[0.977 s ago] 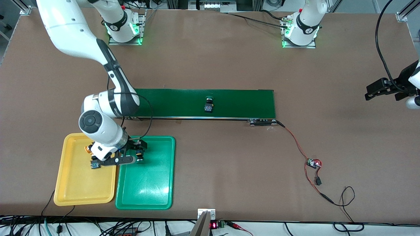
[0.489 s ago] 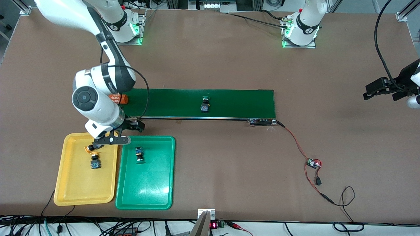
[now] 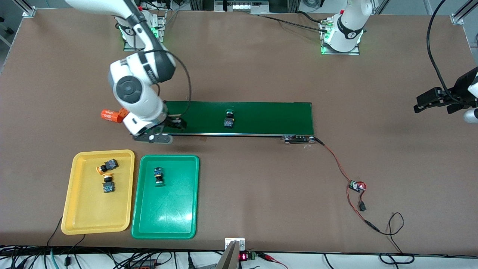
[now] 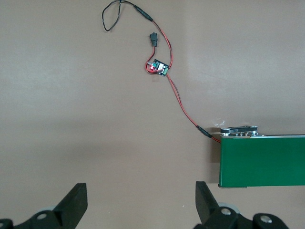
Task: Sort buttons by color to trays
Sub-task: 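Return the right gripper to the belt and grasp a black button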
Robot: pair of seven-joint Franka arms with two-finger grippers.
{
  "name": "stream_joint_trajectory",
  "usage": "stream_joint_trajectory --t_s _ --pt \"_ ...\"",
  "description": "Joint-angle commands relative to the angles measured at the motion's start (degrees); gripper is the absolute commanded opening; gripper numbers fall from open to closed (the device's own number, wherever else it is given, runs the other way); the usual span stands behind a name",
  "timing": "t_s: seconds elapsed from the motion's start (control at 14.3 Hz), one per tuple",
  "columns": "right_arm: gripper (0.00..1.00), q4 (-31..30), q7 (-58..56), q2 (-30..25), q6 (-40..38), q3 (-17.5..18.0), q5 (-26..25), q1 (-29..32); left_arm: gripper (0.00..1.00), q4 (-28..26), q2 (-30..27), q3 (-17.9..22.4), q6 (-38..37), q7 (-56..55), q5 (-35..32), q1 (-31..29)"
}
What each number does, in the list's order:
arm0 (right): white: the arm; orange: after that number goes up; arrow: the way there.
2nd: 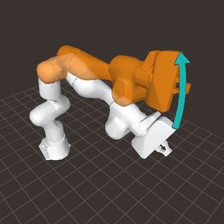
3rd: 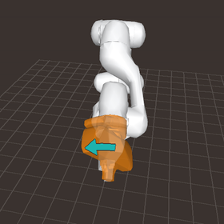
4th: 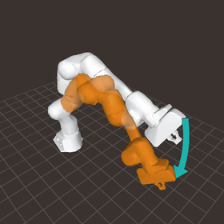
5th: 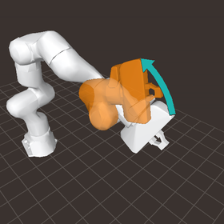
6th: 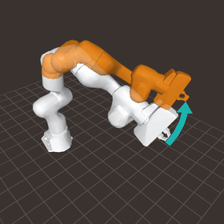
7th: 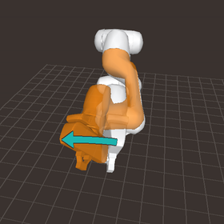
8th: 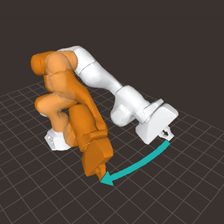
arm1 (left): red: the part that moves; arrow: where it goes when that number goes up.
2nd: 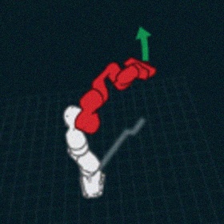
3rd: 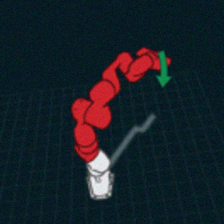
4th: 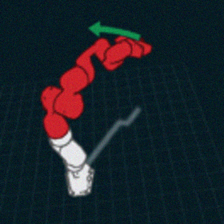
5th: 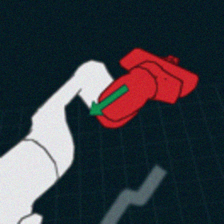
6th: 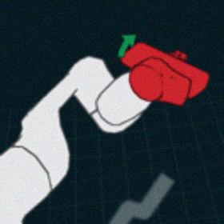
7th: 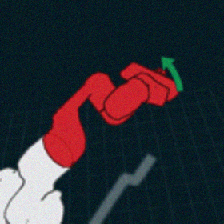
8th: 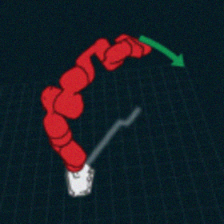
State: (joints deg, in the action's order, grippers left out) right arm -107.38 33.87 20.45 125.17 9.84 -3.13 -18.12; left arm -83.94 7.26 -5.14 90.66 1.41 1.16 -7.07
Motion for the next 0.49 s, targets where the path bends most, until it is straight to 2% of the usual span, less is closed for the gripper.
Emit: stream_joint_trajectory --t_s 0.0,0.14,0.42 --pt "1.00 -2.9 5.0 -1.2 3.6 0.6 0.5 -2.2 1.00 0.9 -0.1 0.2 -1.2 1.1 0.9 -0.2" --pt "1.00 -3.5 6.7 -0.9 6.6 0.6 0.5 -3.9 1.00 1.0 -0.1 0.0 -1.2 1.1 0.5 -0.1" --pt "1.00 -3.3 7.3 0.5 7.4 0.6 0.1 -6.7 1.00 1.0 -0.1 -0.2 -1.1 1.0 0.6 -0.1"
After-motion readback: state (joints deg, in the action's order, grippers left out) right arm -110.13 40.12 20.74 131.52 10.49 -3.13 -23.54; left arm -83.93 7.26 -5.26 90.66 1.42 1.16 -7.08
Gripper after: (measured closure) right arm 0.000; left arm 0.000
